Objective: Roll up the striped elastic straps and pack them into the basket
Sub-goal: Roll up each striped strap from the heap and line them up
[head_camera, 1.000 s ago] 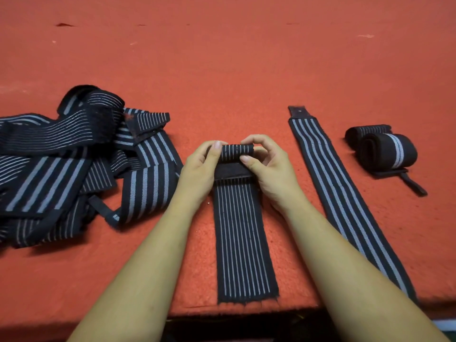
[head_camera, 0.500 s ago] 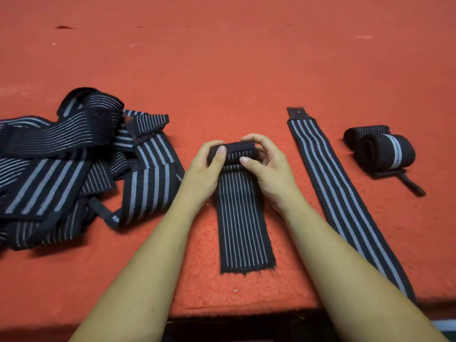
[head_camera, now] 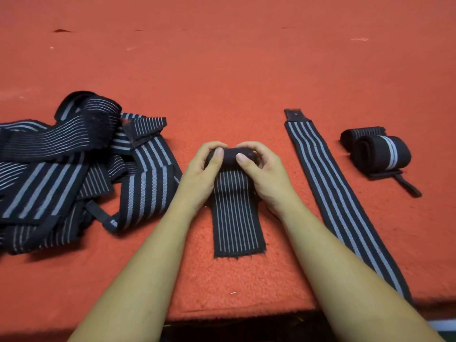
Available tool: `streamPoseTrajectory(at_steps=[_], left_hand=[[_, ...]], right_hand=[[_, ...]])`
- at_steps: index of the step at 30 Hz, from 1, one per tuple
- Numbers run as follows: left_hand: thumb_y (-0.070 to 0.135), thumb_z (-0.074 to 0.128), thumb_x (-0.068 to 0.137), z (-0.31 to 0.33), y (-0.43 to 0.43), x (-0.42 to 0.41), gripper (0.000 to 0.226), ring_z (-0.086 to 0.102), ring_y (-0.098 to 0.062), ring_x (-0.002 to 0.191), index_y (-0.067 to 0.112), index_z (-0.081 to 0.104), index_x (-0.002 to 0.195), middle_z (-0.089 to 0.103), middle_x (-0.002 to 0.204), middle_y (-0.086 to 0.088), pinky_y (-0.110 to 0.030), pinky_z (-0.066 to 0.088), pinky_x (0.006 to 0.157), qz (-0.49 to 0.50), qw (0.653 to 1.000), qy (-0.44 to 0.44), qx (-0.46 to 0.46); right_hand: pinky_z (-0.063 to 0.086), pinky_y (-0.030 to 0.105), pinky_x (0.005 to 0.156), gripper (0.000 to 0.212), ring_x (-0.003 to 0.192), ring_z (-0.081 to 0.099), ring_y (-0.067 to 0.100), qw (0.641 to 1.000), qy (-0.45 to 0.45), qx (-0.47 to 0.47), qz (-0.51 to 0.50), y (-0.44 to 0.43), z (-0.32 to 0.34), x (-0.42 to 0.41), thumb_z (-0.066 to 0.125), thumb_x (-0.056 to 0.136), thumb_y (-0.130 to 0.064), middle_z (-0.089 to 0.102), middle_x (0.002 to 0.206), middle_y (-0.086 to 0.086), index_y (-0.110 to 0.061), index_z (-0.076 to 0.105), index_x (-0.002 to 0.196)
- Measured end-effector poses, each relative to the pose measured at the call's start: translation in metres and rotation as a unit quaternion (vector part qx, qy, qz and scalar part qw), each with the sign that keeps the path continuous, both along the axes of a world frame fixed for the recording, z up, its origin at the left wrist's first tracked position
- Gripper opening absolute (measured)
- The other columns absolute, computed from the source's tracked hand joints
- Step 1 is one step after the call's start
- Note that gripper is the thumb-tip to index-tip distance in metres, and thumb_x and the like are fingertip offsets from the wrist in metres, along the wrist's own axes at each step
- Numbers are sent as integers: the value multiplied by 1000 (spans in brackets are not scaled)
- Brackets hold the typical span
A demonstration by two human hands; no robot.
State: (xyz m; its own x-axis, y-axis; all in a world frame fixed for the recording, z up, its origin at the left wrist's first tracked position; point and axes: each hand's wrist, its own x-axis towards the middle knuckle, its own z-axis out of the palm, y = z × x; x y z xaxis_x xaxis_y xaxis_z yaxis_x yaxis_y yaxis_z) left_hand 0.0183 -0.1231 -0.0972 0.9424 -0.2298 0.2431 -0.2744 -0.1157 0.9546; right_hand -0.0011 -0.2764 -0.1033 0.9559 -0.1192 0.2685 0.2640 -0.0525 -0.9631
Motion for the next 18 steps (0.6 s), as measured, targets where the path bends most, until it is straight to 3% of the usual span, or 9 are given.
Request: streamPoseTrajectory(at_steps=[6,9,12,15,18], left_hand=[[59,57,89,-5,6,4,34,67,-10,102,32,64,108,71,103,10,-44,49,101,27,998,49,9],[44,61,91,-7,7,4,31,65,-10,99,29,58,117,69,103,9,-42,51,98,1,1000,17,-7],[30,61,94,-8,7,3,29,63,-15,101,27,55,122,67,108,-1,-43,51,96,-29,999,10,-29],[51,56,94,-7,5,3,32,64,-12,104,31,58,120,68,111,4,-39,51,98,6,999,34,-6],[64,48,91,-4,1,2,47,64,-6,103,26,62,116,69,108,9,-34,49,98,46,996,70,5]], right_hand=[[50,27,90,31,96,61,11,1000,-4,14,19,4,0,-1,66,89,-8,66,105,6,-10,61,120],[51,23,85,33,92,64,7,999,32,25,15,6,1,-1,62,97,-11,68,107,7,-7,56,129],[54,29,77,30,85,63,13,997,36,46,42,6,1,-1,58,98,-4,66,97,8,-7,53,127],[51,42,84,31,91,60,22,998,8,44,50,5,1,-1,60,93,-3,62,99,13,-19,55,119],[48,43,85,34,93,57,23,998,-6,33,61,6,2,-3,57,88,-2,60,100,14,-27,56,110]])
